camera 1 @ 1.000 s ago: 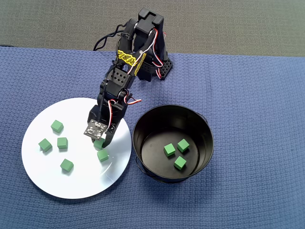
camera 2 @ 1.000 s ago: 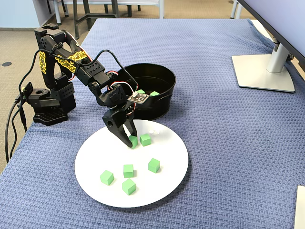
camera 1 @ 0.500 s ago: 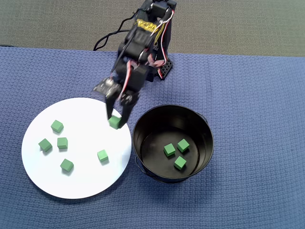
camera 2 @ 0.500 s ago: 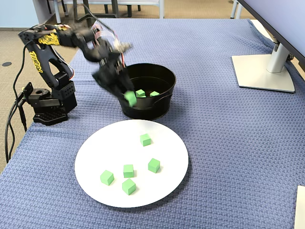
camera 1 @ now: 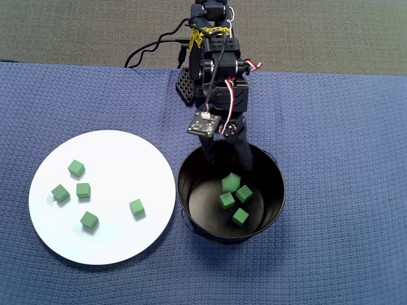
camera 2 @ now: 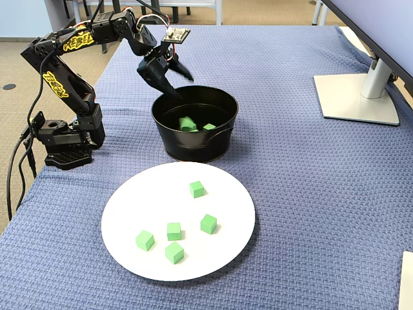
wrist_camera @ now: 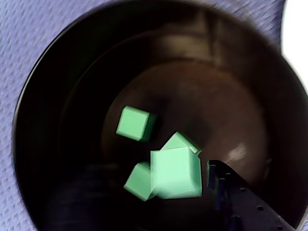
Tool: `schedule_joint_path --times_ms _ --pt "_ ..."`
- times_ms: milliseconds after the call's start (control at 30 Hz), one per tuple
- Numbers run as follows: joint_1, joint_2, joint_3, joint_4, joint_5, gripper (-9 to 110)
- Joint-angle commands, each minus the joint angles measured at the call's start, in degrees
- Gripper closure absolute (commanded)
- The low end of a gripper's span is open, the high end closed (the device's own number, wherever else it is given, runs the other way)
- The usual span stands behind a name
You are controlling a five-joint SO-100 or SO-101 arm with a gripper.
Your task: Pick up the green cubes from the white plate and place them in the black recipient
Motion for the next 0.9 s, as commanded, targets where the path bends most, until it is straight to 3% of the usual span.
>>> schedule_joint_path --times_ms 0,233,400,867 --pt "2.64 0.97 -3.08 -1.93 -1.76 60" --pt "22.32 -6.77 -7.47 -6.86 -0.53 68" --pt "33.49 -16.52 -5.89 -21.53 -4.31 68" --pt "41.48 -31.46 -5.19 -29.44 3.96 71"
